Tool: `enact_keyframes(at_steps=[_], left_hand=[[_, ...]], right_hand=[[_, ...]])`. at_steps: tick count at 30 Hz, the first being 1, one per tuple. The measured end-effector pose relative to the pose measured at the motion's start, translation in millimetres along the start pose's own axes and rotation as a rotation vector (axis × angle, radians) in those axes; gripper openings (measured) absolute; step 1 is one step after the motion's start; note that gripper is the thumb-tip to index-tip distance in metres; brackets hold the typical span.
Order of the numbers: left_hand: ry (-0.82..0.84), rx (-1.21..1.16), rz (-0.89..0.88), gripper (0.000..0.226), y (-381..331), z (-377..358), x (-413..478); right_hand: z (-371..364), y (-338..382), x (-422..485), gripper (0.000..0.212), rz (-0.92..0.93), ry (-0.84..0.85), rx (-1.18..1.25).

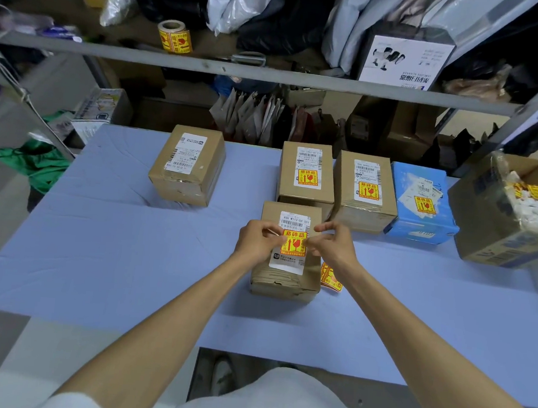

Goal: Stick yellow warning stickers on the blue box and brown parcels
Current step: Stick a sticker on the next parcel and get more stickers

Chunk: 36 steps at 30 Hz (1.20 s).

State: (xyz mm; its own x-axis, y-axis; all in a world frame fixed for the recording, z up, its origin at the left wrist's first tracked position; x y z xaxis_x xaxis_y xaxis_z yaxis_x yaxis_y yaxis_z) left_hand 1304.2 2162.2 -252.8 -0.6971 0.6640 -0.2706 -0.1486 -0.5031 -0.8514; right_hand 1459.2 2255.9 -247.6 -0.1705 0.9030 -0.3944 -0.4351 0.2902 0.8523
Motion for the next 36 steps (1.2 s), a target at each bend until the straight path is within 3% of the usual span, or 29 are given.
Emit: enact_keyframes(at_steps=[6,10,16,36], left_hand=[[-0.004,0.041,-0.039,0.014,5.9,-1.1,-5.5],[0.037,0.023,-0.045,0.050,7.3,-0.6,-9.7],[-0.008,0.078,0.003,0.034,15.2,1.2,-10.7],[-0.032,0.181,0.023,0.038,25.0,-5.3,-7.7]], right_hand=[[-0.9,-6.8,-3.3,0.037,0.040,-0.015,-0.043],[-2.3,-10.6,-6.2,0.037,0.039,0.001,-0.048],[-6.1,-13.3,-8.9,0.036,0.049,-0.003,-0.065],[-11.7,-7.8,-12.4,0.023,0.225,-0.050,-0.286]])
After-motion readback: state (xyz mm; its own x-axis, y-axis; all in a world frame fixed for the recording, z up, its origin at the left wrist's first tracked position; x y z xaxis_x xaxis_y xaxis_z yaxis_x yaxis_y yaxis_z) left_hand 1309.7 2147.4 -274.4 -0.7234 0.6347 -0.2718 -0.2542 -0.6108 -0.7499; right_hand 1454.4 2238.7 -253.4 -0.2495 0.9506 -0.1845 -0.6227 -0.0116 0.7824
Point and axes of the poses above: each hand's wrist, its own x-axis towards the middle knuckle, its own z-axis out of the back of the hand, y = z × x, the point moved 7 cm from there along x, towards the middle knuckle, and after that the axes turned 11 degrees about -y, right-handed, at the moved point
